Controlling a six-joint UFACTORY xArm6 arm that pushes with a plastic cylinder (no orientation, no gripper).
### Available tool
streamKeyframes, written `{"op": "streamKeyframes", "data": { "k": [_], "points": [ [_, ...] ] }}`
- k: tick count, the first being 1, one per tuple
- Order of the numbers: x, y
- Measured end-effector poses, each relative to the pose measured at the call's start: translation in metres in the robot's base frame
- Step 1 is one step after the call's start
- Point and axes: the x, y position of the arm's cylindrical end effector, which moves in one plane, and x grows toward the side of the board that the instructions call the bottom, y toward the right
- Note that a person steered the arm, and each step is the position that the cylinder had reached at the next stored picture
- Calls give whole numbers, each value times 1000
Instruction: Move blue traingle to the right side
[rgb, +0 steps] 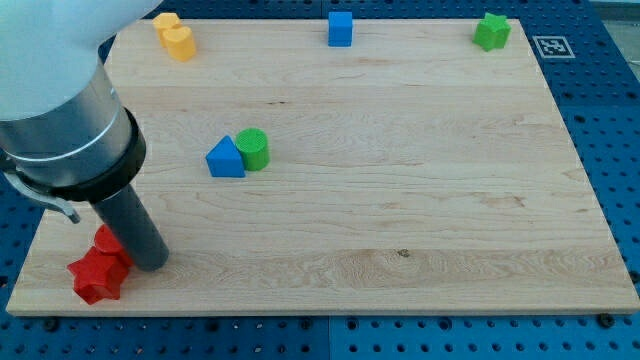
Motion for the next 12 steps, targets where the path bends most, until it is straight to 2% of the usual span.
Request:
{"op": "streamKeyframes", "data": {
  "k": [3, 5, 6, 7, 8, 9, 11, 12],
  "points": [
    [-10, 13],
    [-69, 55],
    [-72, 51],
    [-82, 4],
    [-135, 1],
    [-151, 4],
    [-130, 42],
    [-126, 81]
  ]
}}
